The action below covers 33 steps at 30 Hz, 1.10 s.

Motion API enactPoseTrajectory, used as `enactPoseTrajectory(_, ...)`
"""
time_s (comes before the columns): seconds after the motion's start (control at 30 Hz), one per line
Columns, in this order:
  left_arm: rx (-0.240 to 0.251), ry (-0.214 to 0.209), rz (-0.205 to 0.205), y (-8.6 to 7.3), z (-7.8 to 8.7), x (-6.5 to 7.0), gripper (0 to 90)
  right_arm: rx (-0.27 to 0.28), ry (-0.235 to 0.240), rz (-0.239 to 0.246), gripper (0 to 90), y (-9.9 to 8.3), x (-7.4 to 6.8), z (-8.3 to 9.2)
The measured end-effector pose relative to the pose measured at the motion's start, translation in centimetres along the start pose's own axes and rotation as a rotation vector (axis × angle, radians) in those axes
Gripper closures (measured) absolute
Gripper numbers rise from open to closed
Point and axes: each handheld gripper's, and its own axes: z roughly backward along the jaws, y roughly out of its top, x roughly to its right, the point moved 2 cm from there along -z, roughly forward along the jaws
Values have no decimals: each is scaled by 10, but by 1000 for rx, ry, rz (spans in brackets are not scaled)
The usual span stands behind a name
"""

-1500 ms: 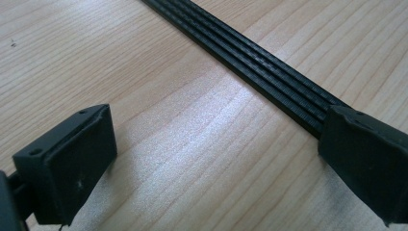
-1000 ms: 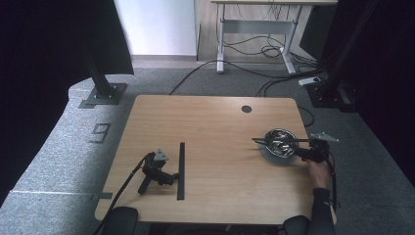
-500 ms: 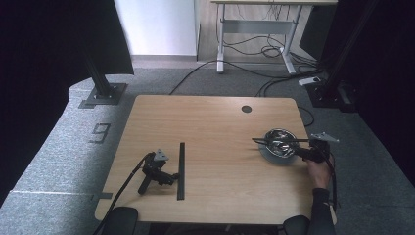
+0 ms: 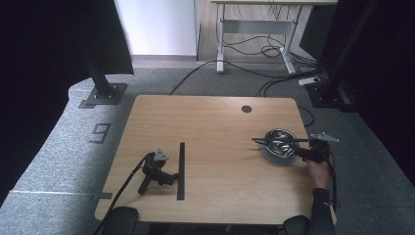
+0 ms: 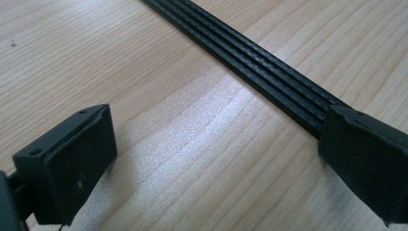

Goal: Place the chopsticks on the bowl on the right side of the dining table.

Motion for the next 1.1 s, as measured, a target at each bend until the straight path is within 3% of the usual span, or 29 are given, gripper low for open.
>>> enactPoseTrajectory(0.43, 0, 0, 0, 0, 0, 0, 0, -28, 11, 10, 101, 3, -5, 8)
enactPoseTrajectory(0.8, 0, 0, 1, 0, 0, 0, 0, -23, 56, 53, 86, 11, -20, 31)
enactPoseTrajectory(1.1, 0, 0, 1, 0, 0, 0, 0, -27, 87, 58, 78, 10, -31, 49)
